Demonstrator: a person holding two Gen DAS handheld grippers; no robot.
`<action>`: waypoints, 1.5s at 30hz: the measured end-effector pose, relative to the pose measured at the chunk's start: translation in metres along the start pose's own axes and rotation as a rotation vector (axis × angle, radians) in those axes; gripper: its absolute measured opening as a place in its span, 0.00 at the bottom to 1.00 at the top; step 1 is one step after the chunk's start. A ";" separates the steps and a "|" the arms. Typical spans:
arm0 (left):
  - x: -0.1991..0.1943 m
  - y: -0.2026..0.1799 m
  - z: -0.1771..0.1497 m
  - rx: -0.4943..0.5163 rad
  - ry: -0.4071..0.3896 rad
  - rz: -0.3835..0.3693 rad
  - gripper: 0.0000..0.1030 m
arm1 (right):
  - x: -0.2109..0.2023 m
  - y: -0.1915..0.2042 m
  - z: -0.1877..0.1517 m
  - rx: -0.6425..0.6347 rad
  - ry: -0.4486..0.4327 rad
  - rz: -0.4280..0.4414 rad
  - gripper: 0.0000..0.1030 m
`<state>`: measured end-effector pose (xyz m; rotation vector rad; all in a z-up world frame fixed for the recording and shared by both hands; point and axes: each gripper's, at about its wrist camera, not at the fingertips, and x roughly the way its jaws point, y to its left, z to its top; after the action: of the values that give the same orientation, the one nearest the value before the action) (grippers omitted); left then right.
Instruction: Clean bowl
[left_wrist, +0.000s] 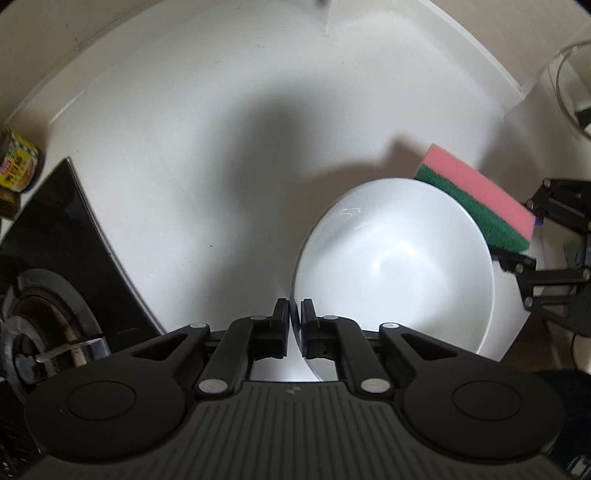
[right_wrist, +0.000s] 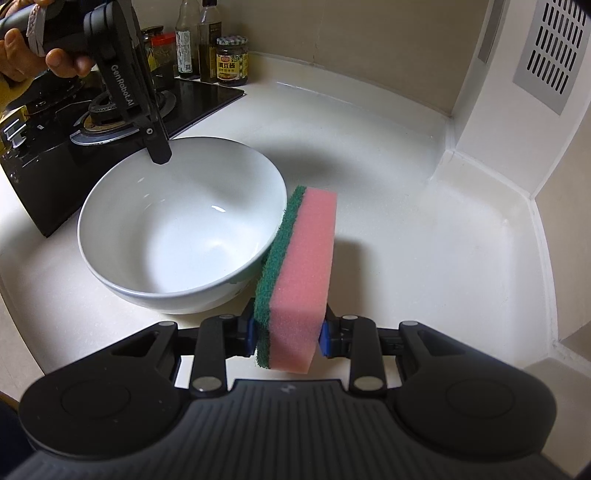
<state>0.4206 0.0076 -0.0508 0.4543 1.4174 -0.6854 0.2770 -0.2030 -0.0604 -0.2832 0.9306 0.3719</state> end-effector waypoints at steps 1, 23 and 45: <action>0.002 0.001 0.001 -0.005 0.006 -0.007 0.03 | 0.000 0.000 0.001 -0.001 0.002 0.000 0.26; -0.002 -0.026 -0.037 -0.825 -0.336 0.262 0.18 | -0.014 0.048 -0.007 0.019 0.006 -0.173 0.25; -0.014 -0.046 -0.052 -0.884 -0.196 -0.071 0.06 | 0.013 -0.020 0.013 0.138 -0.021 -0.050 0.25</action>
<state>0.3507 0.0105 -0.0385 -0.3501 1.4004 -0.1042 0.3022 -0.2136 -0.0619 -0.1754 0.9221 0.2629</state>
